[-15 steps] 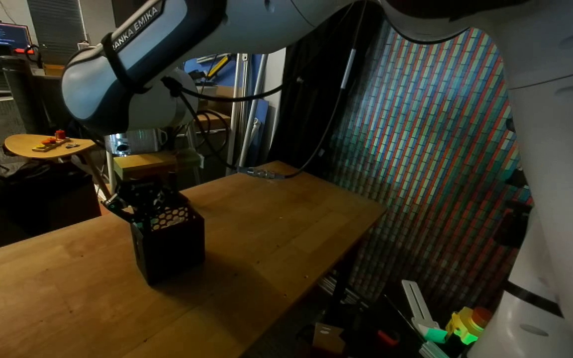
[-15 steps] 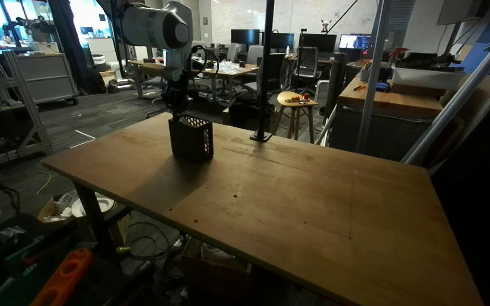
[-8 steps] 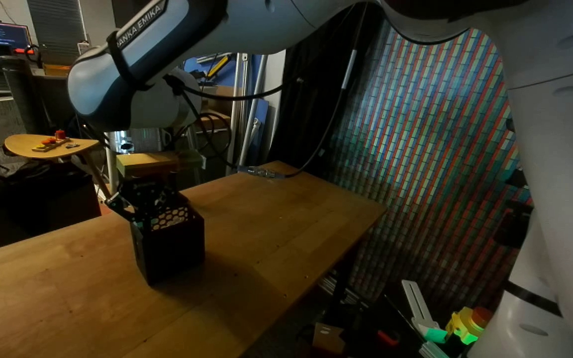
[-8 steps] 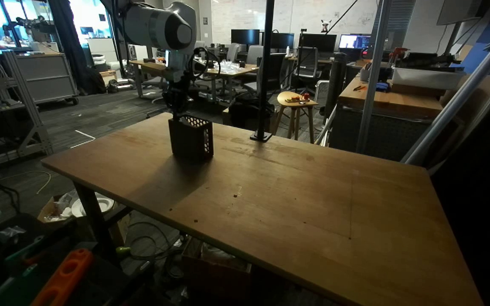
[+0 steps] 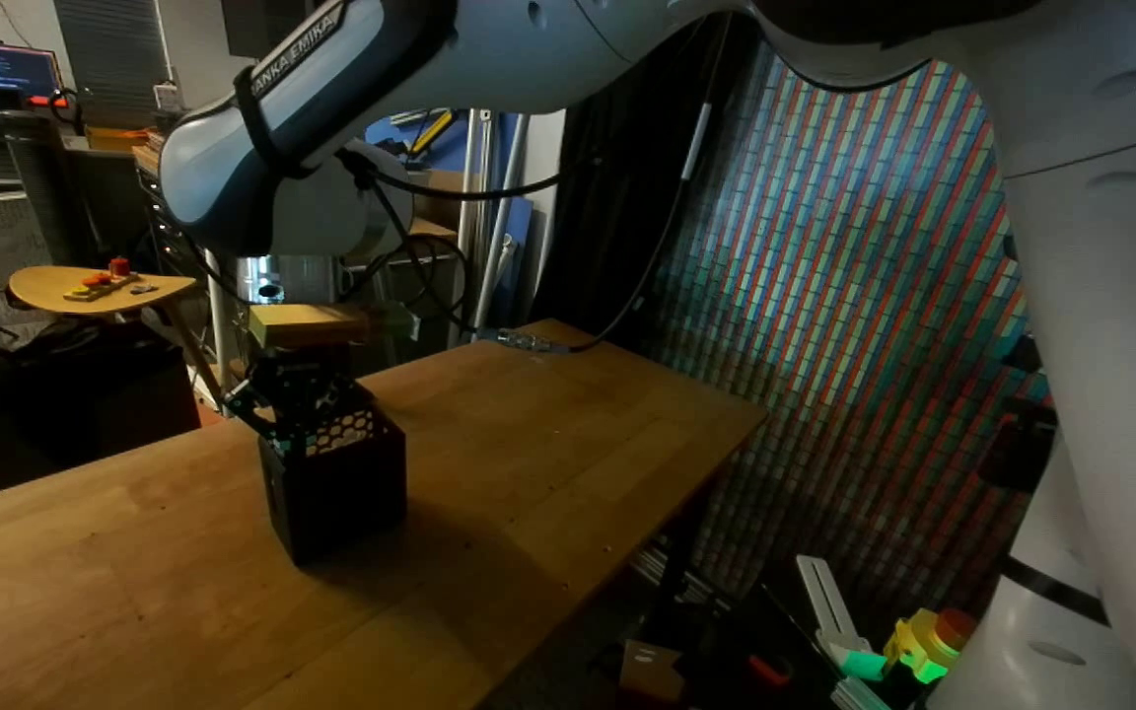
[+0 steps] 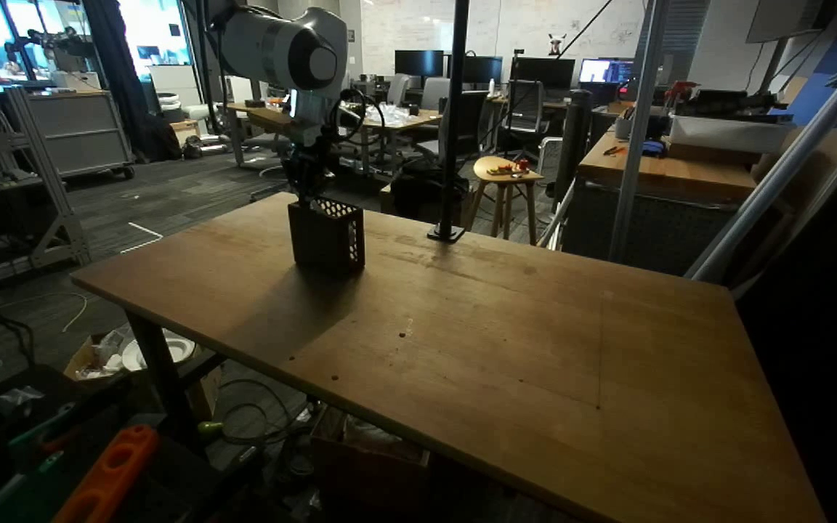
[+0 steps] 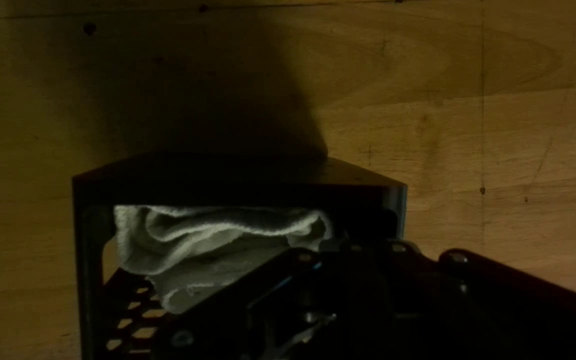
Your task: Pick up the white towel from the table and put in the black object.
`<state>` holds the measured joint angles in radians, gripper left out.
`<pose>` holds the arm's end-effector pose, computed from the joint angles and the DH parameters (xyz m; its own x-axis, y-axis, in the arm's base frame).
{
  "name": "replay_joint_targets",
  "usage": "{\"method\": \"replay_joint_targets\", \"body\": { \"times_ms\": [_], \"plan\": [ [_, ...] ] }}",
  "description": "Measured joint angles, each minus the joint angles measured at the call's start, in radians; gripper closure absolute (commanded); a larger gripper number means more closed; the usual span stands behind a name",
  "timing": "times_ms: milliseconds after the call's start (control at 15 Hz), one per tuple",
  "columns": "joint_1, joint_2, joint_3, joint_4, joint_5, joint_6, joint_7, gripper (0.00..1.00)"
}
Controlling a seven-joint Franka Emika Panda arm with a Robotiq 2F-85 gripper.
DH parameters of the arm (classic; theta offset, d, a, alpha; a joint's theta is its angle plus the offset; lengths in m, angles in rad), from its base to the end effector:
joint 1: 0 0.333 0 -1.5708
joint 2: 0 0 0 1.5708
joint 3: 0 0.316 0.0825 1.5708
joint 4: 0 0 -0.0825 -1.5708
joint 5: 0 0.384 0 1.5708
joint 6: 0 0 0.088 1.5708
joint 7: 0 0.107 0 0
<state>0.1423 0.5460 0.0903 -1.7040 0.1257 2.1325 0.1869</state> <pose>0.6427 0.1521 0.2684 0.9888 -0.0287 -0.1464 -0.0464 -0.9918 -0.1189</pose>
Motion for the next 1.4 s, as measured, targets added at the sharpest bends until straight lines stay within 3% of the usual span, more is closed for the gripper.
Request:
{"method": "replay_joint_targets", "body": {
  "times_ms": [1400],
  "plan": [
    [-0.050, 0.103, 0.003, 0.005, 0.025, 0.091, -0.113, 1.00]
  ]
}}
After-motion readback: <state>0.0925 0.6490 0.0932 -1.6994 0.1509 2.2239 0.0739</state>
